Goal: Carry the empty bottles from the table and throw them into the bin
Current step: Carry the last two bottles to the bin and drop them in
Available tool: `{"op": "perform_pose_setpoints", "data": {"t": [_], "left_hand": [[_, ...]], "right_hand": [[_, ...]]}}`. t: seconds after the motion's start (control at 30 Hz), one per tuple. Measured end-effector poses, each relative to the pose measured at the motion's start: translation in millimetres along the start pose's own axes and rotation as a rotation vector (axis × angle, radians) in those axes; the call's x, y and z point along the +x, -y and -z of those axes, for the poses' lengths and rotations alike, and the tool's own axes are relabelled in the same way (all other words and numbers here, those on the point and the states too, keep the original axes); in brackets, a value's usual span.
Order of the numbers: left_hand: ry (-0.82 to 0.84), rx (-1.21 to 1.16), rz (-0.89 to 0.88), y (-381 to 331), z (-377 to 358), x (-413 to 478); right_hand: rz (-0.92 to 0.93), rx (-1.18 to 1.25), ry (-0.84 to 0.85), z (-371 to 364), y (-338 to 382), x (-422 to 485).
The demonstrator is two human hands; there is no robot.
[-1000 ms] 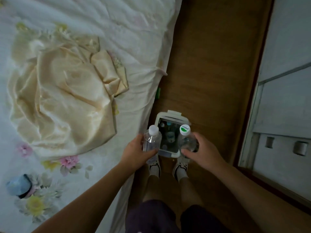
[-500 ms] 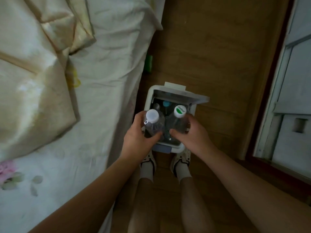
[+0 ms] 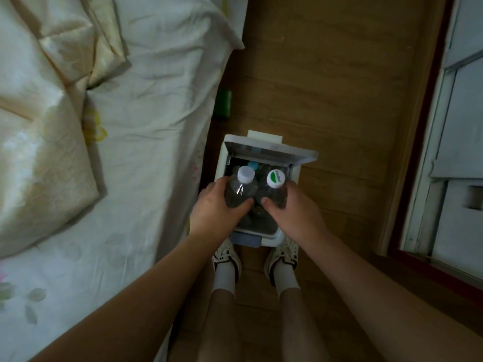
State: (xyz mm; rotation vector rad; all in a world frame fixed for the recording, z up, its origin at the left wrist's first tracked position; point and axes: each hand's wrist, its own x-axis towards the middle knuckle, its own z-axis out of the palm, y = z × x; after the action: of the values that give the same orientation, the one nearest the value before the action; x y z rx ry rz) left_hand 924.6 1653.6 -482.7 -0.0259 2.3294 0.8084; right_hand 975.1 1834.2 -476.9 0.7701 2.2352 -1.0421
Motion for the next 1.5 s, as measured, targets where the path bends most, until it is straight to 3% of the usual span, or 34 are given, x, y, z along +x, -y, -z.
{"op": "perform_pose_setpoints", "data": {"t": [0.2,0.53,0.9,1.1,1.23,1.5], "left_hand": [[0.025,0.170,0.060,1,5,-4],[0.164,0.227,0.096,11,37,-46],[0.056,0.237,0.172,6,76,-101],[0.068,0.316,0.124,32,70,-111],[0.087,0.359,0.067,62,63,-116],[0.067,0.140,-0.003,126,68,-156]], "right_hand": [[0.036,-0.160,0.025,11,-4,-9],[0.125,-0.113,0.159,62,6,-35],[0.589,-0.203,-0.094,118,81,-48],[0.487,-0.316,-0.022,94,73,-35],[0.489,-0.331,-0.087,54,56,-51],[0.312,-0.402,-0.029,-51,6,-84]]}}
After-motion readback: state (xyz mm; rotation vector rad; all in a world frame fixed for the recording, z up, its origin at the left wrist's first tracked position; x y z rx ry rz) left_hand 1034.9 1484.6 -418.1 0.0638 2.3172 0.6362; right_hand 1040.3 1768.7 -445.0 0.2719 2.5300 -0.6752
